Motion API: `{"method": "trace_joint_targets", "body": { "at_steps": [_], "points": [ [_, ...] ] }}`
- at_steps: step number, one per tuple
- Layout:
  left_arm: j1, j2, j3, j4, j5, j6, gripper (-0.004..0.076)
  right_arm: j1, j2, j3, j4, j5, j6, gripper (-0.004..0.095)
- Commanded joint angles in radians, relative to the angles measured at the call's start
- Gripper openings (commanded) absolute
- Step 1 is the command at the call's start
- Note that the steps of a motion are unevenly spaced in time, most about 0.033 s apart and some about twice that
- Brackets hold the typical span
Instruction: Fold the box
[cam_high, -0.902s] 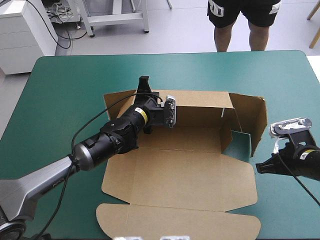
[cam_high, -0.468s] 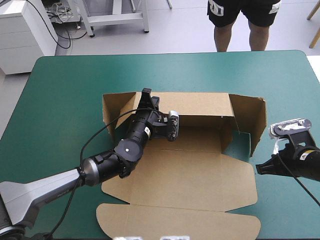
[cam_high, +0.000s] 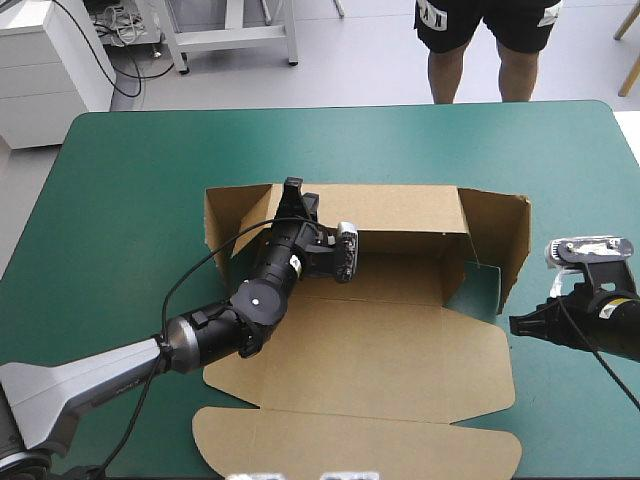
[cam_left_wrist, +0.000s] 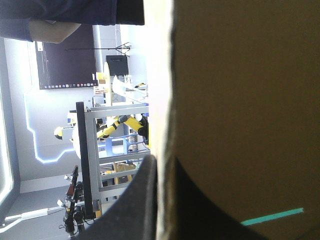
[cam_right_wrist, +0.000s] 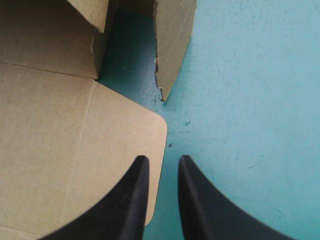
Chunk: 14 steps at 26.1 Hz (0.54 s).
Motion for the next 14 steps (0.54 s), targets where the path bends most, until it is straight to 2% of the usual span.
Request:
{"method": "trace_joint_targets", "body": {
  "at_steps": [1, 4, 6, 8, 9, 14],
  "points": [
    [-0.01, -0.023, -0.015, -0.005, -0.009, -0.015, -0.0008, -0.008, -0.004, -0.023, 0.037, -0.072, 0.017, 0.046],
    [-0.01, -0.023, -0.015, -0.005, -0.009, -0.015, -0.0008, -0.008, -0.004, -0.023, 0.054, -0.086, -0.032, 0.066],
    [-0.01, -0.023, -0.015, -0.005, -0.009, -0.015, -0.0008, -0.008, -0.004, -0.023, 0.091, -0.084, -0.054, 0.0724],
    [-0.01, -0.023, -0.015, -0.005, -0.009, -0.015, -0.0008, -0.008, -0.004, -0.023, 0.16, -0.09, -0.053, 0.0717],
    [-0.01, -0.023, -0.015, -0.005, -0.009, -0.015, -0.0008, -0.008, -0.004, -0.023, 0.233, -0.094, -0.053, 0.0705],
    [-0.01, -0.023, -0.015, -0.005, -0.009, -0.015, -0.0008, -0.008, -0.004, -0.023, 0.261, -0.098, -0.053, 0.0668]
  ]
}}
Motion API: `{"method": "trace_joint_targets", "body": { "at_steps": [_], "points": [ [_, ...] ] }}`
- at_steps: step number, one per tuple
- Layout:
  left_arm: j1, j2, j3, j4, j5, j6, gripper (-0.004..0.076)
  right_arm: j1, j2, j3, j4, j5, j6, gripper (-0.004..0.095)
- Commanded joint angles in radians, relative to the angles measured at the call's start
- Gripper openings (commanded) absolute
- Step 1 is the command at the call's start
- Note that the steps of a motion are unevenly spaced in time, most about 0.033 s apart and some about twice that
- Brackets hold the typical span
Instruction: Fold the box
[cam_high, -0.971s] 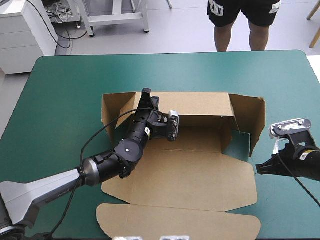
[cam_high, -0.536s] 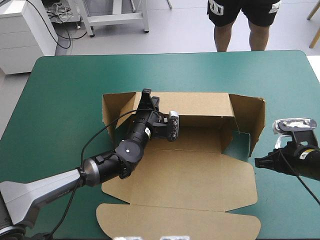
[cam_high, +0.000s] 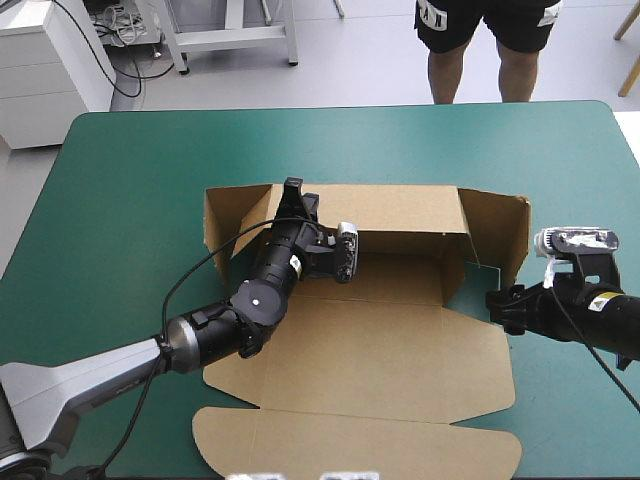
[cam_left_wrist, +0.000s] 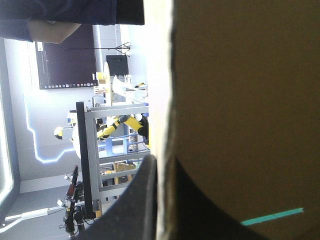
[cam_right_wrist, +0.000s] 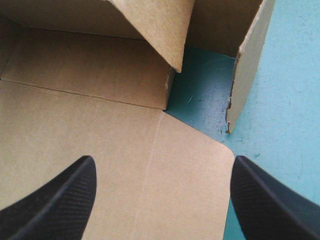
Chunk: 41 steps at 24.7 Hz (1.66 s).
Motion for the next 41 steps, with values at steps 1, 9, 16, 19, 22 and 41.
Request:
{"method": "trace_joint_targets", "body": {
  "at_steps": [1, 9, 16, 19, 22, 41],
  "points": [
    [-0.008, -0.023, -0.015, -0.006, -0.01, -0.014, -0.0008, -0.008, -0.004, -0.023, 0.034, -0.053, -0.012, 0.0668],
    [-0.008, -0.023, -0.015, -0.006, -0.017, -0.014, -0.0008, -0.008, 0.001, -0.023, 0.041, -0.141, 0.029, 0.0668],
    [-0.008, -0.023, -0.015, -0.006, -0.018, -0.012, -0.0008, -0.008, 0.168, -0.221, 0.042, -0.228, 0.029, 0.0668],
    [-0.008, -0.023, -0.015, -0.006, -0.018, -0.012, -0.0008, -0.008, 0.273, -0.347, 0.021, -0.222, 0.029, 0.0668],
    [-0.008, -0.023, -0.015, -0.006, -0.018, -0.012, -0.0008, -0.008, 0.392, -0.49, -0.01, -0.203, 0.029, 0.0668],
    [-0.008, -0.023, -0.015, -0.006, -0.018, -0.014, -0.0008, -0.008, 0.853, -0.809, -0.062, 0.073, -0.028, 0.0668]
  ]
}}
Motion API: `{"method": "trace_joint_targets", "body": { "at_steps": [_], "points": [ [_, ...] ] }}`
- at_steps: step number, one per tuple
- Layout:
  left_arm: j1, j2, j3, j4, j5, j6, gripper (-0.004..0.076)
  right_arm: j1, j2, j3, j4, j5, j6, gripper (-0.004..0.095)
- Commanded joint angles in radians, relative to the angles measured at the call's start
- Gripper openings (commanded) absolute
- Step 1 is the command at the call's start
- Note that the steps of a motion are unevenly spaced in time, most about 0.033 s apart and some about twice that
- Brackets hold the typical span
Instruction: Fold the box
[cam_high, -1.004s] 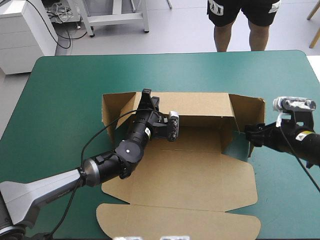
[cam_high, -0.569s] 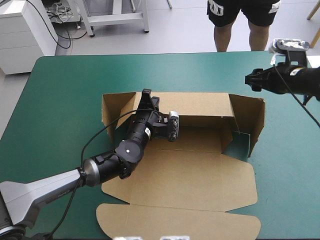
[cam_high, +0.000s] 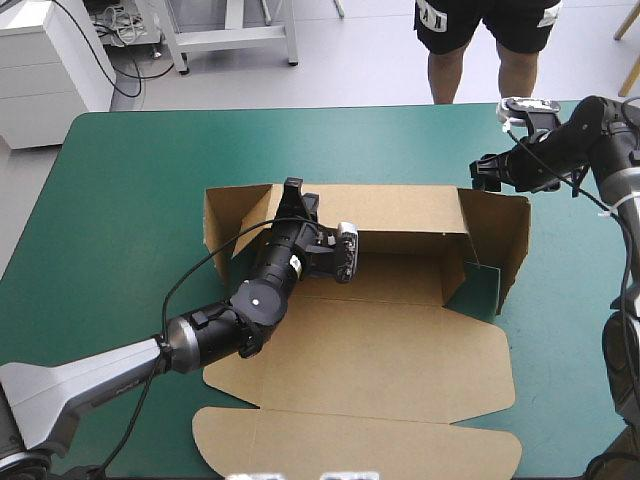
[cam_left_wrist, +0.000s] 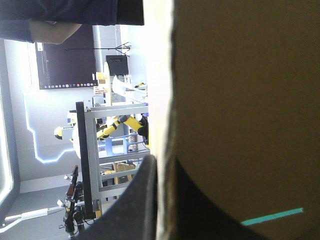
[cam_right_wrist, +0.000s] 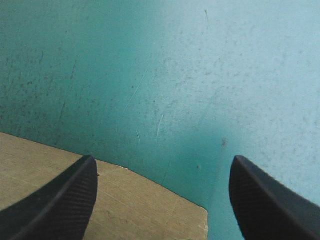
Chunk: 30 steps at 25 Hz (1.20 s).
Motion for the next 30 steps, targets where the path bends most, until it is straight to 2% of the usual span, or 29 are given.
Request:
{"method": "trace_joint_targets", "body": {
  "at_steps": [1, 5, 11, 18, 24, 30],
  "points": [
    [-0.008, -0.023, -0.015, -0.006, -0.018, -0.014, -0.0008, -0.008, -0.045, -0.029, 0.014, -0.004, -0.017, 0.0668],
    [-0.008, -0.023, -0.015, -0.01, -0.012, -0.014, -0.0008, -0.009, -0.089, 0.074, 0.013, 0.018, -0.066, 0.0668],
    [-0.008, -0.023, -0.015, -0.017, -0.01, -0.014, -0.0008, -0.009, -0.249, 0.321, 0.027, -0.082, -0.144, 0.0668],
    [-0.008, -0.023, -0.015, -0.017, -0.01, -0.014, -0.0008, -0.009, -0.395, 0.573, 0.229, -0.234, -0.318, 0.0668],
    [-0.008, -0.023, -0.015, -0.017, -0.01, -0.014, -0.0008, -0.009, -0.485, 0.719, 0.243, -0.334, -0.39, 0.0668],
    [-0.008, -0.023, -0.015, -0.017, -0.01, -0.035, -0.0008, -0.009, -0.532, 0.796, 0.331, -0.399, -0.558, 0.0668]
  ]
}}
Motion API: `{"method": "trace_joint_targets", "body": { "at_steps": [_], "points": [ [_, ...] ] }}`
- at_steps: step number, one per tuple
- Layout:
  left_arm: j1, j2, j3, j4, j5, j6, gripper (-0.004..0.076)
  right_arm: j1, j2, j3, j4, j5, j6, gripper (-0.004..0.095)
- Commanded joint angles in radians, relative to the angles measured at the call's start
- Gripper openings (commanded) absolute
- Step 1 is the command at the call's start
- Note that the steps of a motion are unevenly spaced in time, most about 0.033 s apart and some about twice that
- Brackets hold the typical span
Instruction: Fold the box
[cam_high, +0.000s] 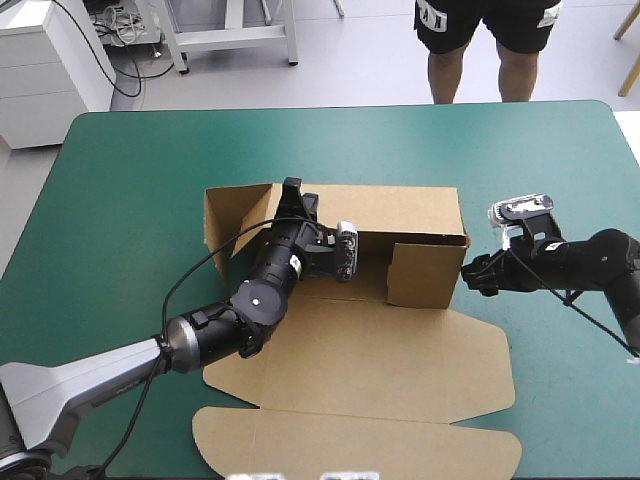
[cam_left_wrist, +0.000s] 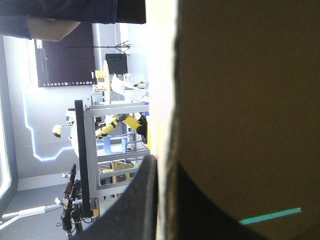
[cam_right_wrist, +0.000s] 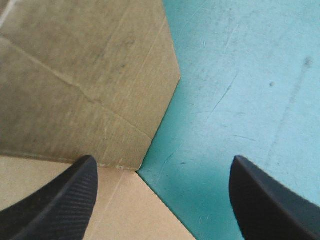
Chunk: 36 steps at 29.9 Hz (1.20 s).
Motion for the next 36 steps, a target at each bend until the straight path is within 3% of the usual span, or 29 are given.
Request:
{"method": "trace_joint_targets", "body": {
  "at_steps": [1, 12, 24, 30, 36],
  "points": [
    [-0.008, -0.023, -0.015, -0.013, -0.013, -0.028, -0.0008, -0.006, -0.039, 0.001, 0.085, -0.056, -0.122, 0.0668],
    [-0.008, -0.023, -0.015, -0.013, -0.013, -0.028, -0.0008, -0.006, -0.039, 0.001, 0.094, -0.007, -0.232, 0.0668],
    [-0.008, -0.023, -0.015, -0.013, -0.016, -0.028, -0.0008, -0.004, -0.015, 0.037, 0.387, -0.047, -0.485, 0.0666],
    [-0.008, -0.023, -0.015, -0.013, -0.017, -0.028, -0.0008, -0.004, -0.015, 0.113, 0.531, -0.09, -0.574, 0.0614],
    [-0.008, -0.023, -0.015, -0.013, -0.02, -0.028, -0.0008, -0.004, -0.009, 0.118, 0.599, -0.09, -0.613, 0.055]
  ]
}}
